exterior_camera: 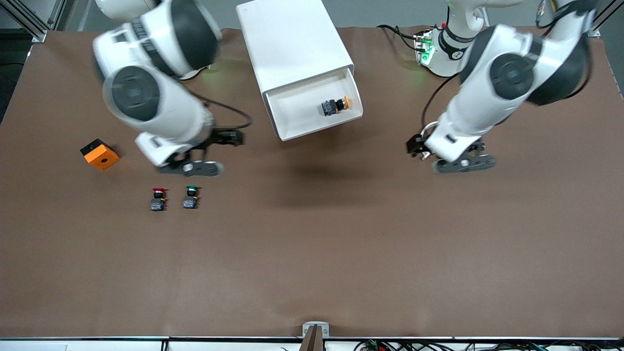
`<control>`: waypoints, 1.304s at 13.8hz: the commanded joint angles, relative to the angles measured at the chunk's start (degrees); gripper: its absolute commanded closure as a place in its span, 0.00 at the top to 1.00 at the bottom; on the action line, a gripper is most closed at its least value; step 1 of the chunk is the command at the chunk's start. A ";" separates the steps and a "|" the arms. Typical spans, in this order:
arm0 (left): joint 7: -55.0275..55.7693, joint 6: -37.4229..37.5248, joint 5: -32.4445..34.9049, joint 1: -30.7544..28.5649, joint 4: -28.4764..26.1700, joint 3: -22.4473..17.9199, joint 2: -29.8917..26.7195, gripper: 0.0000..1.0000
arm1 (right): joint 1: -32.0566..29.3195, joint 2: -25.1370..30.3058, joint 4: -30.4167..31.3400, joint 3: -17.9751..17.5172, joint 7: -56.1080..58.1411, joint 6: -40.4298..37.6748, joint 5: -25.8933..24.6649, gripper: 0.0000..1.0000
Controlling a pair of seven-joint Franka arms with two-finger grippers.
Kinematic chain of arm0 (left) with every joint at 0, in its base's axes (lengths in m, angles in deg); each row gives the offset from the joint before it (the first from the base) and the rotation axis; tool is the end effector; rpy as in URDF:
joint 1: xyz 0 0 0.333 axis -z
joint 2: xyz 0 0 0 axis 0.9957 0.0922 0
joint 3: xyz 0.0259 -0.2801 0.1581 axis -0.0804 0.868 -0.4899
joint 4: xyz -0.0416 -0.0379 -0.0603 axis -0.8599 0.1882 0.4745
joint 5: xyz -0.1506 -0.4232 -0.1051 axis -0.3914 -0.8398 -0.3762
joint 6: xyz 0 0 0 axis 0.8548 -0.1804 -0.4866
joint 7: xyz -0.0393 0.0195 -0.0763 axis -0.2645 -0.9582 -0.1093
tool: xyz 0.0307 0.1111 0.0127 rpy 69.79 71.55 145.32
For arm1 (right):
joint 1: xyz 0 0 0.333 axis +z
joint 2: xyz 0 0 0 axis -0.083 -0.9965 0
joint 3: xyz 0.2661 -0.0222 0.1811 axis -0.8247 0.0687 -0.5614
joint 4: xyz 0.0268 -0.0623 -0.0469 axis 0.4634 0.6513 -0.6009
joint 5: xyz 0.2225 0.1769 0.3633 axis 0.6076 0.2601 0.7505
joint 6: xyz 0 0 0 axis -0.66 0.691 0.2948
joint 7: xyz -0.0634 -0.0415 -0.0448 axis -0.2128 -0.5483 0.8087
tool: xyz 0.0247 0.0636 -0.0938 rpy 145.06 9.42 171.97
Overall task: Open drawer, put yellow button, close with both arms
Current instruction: 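Withdraw the right gripper while the left gripper reaches the drawer front, then push the drawer closed into the cabinet with the left gripper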
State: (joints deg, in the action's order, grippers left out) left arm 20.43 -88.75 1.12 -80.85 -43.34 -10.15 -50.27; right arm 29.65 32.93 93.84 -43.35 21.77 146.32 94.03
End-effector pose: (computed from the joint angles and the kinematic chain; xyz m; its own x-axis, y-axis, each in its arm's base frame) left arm 0.5982 -0.2891 0.4201 0.9891 0.0991 -0.1085 0.1007 -0.9949 0.0094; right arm 0.6527 0.2824 0.5340 0.9603 0.0034 -0.2789 0.0108 -0.9996 0.0249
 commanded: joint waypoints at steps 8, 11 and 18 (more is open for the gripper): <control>26.17 -0.51 0.36 15.19 3.49 1.07 11.84 1.00 | -18.55 1.47 0.40 -1.10 24.35 -5.22 -6.17 1.00; 26.26 -0.25 0.10 17.92 4.19 1.42 12.28 1.00 | -20.48 4.62 0.92 -1.10 27.69 -5.67 -8.02 1.00; 26.17 0.02 -7.10 24.78 4.02 1.42 13.68 1.00 | -23.83 4.81 0.93 -1.19 28.23 -6.90 -8.02 1.00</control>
State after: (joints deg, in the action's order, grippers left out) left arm 46.14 -89.59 -3.40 -57.37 -40.33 -8.87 -37.41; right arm 7.32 37.05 94.03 -43.29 49.19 139.34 87.08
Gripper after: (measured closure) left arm 0.000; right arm 0.000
